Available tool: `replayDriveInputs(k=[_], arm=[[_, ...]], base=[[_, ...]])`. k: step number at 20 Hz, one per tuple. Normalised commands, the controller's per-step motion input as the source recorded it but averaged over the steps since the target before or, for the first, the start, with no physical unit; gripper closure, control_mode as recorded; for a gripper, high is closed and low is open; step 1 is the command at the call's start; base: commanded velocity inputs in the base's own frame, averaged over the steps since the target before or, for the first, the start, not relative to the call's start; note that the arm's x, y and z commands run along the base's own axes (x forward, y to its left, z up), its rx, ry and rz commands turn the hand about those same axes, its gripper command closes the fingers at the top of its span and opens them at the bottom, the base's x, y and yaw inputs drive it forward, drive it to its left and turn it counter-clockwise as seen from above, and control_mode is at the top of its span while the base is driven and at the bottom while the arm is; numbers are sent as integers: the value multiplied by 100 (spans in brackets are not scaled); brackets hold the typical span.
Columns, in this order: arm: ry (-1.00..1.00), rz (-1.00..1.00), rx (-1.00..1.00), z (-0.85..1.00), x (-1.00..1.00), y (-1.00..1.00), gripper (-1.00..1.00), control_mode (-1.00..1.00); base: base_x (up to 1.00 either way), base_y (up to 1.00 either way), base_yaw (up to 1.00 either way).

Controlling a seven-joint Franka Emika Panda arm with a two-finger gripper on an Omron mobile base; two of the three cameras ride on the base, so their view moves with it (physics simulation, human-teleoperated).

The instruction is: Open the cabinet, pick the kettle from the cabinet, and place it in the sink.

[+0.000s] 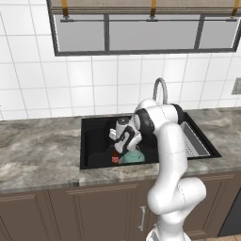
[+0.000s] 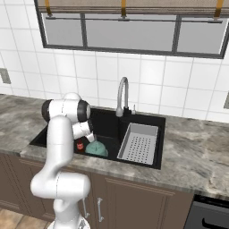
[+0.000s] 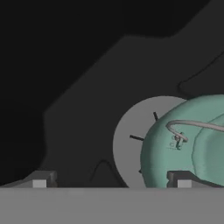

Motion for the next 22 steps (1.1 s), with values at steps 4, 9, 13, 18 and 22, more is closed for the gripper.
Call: replayDriveInputs(k=[4, 9, 13, 18, 22], arm=[[6, 30, 0, 2, -2, 14, -100, -100], [4, 24, 0, 19, 0, 10, -100, -100], [2, 20, 0, 27, 0, 8, -100, -100], [0, 18, -1, 30, 0, 5, -100, -100], [1, 17, -5, 33, 0, 5, -100, -100]], base=[[0, 0, 0], [0, 0, 0], [0, 0, 0], [0, 0, 0], [0, 0, 0]])
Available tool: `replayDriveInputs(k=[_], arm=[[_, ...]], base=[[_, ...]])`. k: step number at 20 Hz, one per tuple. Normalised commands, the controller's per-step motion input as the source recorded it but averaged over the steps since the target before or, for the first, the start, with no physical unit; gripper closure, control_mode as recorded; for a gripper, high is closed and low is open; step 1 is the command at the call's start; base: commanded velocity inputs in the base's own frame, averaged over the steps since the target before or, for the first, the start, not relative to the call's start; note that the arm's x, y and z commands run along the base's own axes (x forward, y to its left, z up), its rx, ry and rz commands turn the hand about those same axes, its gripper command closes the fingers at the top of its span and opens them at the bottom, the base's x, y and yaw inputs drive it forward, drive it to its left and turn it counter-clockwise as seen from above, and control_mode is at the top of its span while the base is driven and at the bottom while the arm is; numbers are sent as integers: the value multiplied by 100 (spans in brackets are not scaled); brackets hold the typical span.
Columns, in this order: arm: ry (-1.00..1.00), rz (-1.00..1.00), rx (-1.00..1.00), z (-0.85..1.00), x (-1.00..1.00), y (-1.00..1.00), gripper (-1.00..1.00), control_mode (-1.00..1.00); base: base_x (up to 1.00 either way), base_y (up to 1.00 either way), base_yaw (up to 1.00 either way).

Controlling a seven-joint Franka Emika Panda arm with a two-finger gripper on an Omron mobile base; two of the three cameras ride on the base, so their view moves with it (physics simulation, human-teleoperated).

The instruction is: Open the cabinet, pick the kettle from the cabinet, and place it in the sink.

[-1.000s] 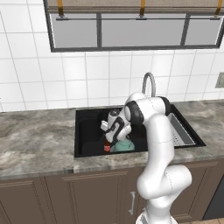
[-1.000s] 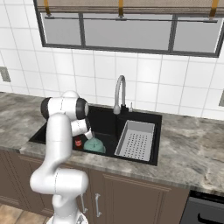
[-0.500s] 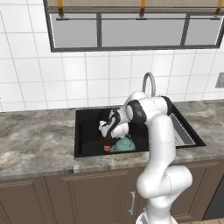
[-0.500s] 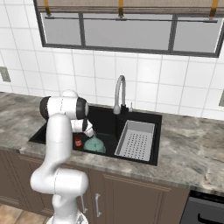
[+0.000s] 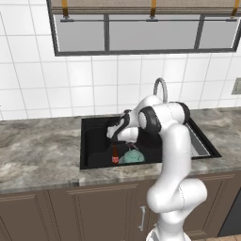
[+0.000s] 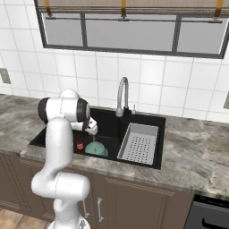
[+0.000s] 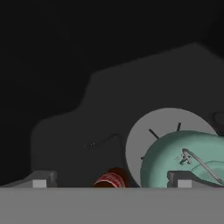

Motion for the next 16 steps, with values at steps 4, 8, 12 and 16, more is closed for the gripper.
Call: replayDriveInputs(k=[4, 8, 12, 16], arm=[[2, 16, -9, 35, -4, 8, -100, -100], [0, 14, -10, 40, -6, 10, -100, -100], [0, 11, -7, 42, -11, 6, -100, -100], [0, 9, -4, 40, -22, 3, -100, -100]], base=[[0, 0, 0], [0, 0, 0], [0, 0, 0], [0, 0, 0]])
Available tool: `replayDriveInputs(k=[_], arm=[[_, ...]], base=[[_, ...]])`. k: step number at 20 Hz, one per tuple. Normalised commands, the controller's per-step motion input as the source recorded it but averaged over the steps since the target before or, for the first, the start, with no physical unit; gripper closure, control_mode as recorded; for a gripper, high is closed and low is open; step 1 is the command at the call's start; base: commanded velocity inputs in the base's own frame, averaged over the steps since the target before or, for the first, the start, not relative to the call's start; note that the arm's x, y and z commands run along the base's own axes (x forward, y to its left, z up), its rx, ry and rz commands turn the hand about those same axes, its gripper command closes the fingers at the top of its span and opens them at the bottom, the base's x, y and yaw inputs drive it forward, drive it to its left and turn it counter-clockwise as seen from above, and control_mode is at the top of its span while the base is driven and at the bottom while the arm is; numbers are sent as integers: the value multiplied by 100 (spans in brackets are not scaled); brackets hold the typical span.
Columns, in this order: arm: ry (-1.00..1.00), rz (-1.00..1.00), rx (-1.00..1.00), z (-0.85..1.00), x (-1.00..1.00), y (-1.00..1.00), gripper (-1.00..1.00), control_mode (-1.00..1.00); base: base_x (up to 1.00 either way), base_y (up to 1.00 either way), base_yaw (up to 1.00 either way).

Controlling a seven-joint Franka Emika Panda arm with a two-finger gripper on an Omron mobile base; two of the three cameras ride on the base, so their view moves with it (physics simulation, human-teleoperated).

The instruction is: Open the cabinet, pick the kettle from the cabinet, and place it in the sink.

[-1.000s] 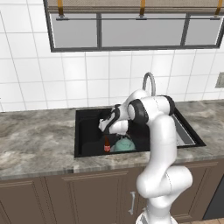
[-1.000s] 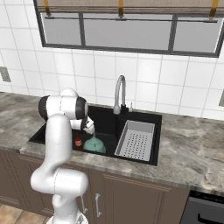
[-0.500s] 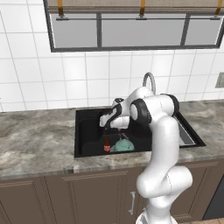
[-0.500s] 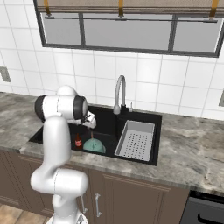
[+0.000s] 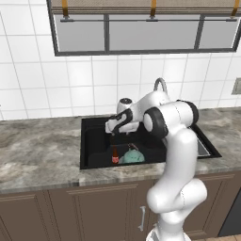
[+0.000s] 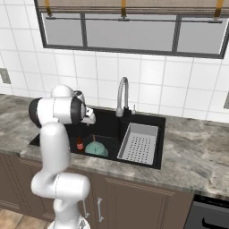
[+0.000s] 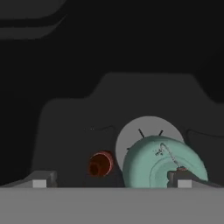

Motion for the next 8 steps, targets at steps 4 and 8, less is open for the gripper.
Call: replayDriveInputs(k=[4, 8], arm=[[0, 6, -1, 38, -26, 0, -100, -100], [0, 5, -2, 36, -27, 0, -100, -100]], base=[[0, 0, 0], [0, 0, 0]])
